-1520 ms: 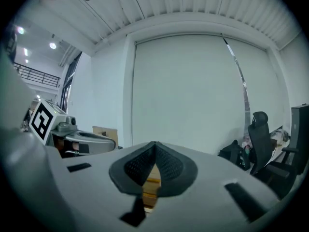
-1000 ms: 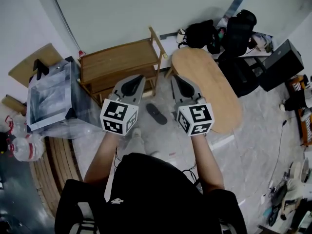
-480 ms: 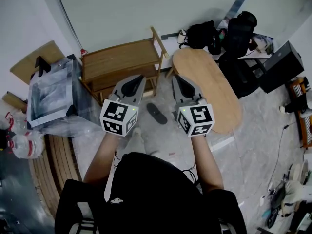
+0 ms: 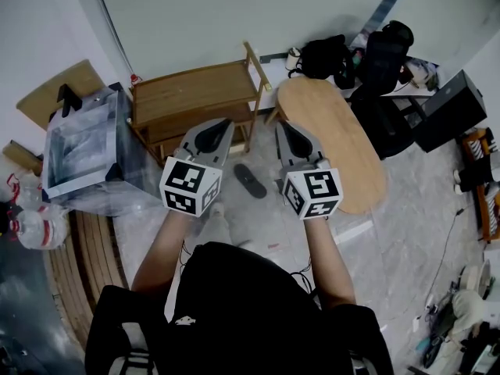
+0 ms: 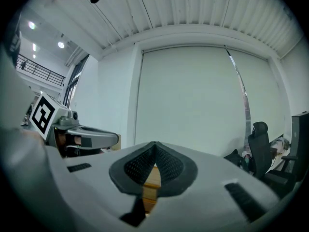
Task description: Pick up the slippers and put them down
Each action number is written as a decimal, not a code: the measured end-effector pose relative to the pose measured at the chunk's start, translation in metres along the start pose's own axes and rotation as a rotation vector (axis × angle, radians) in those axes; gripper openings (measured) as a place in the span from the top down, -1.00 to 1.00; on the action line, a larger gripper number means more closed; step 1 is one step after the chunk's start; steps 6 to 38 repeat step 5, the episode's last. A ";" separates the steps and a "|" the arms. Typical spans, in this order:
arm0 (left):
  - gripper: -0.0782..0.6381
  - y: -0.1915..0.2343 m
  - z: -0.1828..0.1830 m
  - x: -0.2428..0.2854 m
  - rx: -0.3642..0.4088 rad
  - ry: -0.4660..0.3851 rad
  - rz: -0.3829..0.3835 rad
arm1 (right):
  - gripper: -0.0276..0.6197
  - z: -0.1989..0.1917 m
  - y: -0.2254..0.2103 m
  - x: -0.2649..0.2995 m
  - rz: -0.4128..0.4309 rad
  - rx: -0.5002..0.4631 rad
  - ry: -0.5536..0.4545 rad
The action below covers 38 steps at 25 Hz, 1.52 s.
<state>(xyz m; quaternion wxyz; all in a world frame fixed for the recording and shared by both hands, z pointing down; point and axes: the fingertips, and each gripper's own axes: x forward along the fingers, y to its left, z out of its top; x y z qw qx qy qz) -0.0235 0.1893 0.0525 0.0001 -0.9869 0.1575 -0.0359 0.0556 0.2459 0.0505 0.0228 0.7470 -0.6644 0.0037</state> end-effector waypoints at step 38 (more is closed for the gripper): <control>0.76 0.001 0.000 0.000 0.001 -0.002 0.001 | 0.91 -0.003 0.002 0.002 0.002 0.005 0.001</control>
